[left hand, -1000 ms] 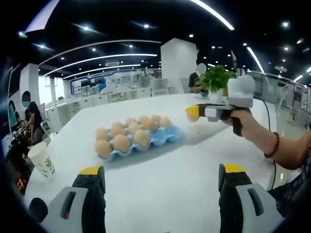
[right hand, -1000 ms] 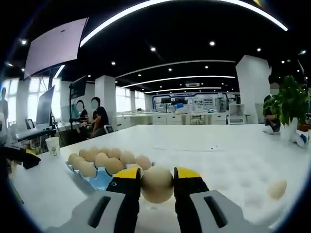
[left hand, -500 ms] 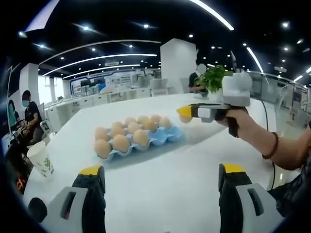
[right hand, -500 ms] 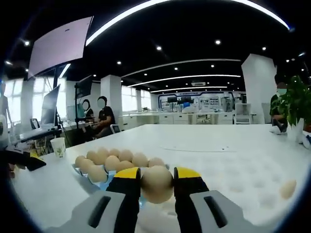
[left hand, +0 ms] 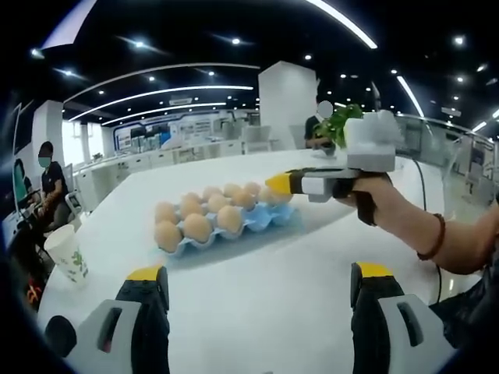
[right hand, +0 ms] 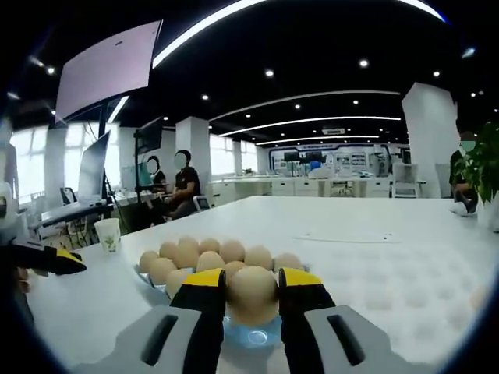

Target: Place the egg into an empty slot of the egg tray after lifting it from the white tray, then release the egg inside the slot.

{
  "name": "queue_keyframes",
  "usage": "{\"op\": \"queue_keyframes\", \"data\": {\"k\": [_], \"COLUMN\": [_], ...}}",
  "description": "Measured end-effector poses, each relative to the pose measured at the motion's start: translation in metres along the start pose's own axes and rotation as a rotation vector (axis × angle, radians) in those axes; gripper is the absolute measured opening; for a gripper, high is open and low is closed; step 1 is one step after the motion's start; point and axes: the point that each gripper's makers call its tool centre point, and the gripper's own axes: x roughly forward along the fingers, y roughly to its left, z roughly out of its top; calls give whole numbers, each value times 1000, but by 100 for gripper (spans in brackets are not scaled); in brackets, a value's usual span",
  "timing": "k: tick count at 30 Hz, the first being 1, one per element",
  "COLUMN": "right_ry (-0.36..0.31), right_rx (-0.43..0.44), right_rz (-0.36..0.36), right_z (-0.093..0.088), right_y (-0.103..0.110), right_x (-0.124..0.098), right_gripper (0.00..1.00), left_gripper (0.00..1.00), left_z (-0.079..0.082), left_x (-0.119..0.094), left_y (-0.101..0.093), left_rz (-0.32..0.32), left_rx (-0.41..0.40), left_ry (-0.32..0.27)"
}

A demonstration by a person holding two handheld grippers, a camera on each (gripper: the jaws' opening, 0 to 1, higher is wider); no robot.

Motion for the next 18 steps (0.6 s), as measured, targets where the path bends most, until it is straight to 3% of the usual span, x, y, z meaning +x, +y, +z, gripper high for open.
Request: {"op": "queue_keyframes", "data": {"k": [18], "right_ry": [53], "right_rx": [-32], "right_rz": [75], "right_z": [-22], "right_y": [33], "right_x": [24], "right_gripper": [27], "left_gripper": [99], "left_z": [-7], "left_x": [-6], "left_y": [7], "left_rz": [12], "left_rx": [-16], "left_ry": [2]}}
